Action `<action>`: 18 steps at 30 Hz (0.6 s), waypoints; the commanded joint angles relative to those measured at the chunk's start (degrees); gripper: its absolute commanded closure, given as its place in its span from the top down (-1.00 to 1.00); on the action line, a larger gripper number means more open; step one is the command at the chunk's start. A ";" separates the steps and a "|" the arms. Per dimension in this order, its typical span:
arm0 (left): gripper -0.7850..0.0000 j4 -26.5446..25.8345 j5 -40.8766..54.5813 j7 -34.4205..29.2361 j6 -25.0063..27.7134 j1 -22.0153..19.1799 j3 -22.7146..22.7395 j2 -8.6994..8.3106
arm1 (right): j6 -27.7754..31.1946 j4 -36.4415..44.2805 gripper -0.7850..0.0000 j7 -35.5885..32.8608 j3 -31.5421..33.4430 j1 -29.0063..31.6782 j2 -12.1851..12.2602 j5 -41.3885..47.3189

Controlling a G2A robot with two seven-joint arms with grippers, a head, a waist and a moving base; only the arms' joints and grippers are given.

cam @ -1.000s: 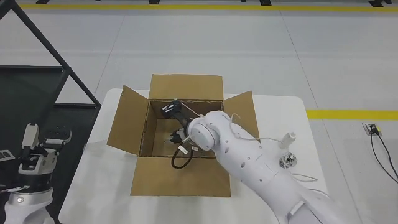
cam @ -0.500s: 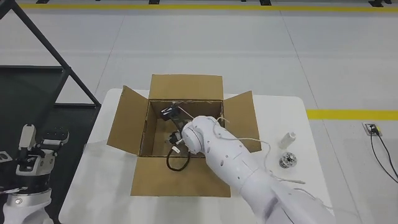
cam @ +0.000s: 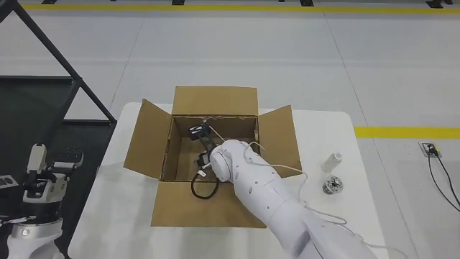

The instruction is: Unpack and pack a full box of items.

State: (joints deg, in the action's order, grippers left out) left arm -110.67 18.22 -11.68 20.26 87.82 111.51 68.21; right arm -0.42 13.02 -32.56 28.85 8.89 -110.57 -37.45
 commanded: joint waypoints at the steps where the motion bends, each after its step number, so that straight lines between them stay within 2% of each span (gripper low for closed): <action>1: 1.00 -0.01 0.00 -0.03 0.00 0.01 -0.01 0.03 | -0.32 -0.61 -0.03 0.51 0.19 -0.02 -0.21 0.01; 4: 1.00 -0.08 0.01 -0.05 0.02 0.04 0.01 0.08 | -2.36 -1.33 -0.04 1.10 0.31 0.02 -0.60 -0.42; 10: 1.00 -0.12 0.01 -0.23 0.10 0.13 0.29 0.15 | -1.63 -2.35 -0.01 0.85 0.93 -0.04 -1.04 -0.30; 13: 1.00 -0.08 -0.14 -0.25 0.19 0.14 0.38 0.19 | -1.31 -2.68 -0.08 0.60 1.11 -0.04 -1.18 -0.52; 16: 1.00 -0.07 -0.17 -0.28 0.18 0.12 0.40 0.23 | -0.69 -2.84 -0.72 0.76 1.42 -0.11 -1.25 -0.52; 18: 1.00 -0.03 -0.18 -0.32 0.20 0.11 0.42 0.26 | -0.14 -2.95 -1.00 1.10 1.72 -0.26 -1.22 -0.40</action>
State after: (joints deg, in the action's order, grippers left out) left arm -110.72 18.04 -11.98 20.44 87.94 111.92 68.45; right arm -0.80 10.11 -31.59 30.45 8.70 -111.81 -37.92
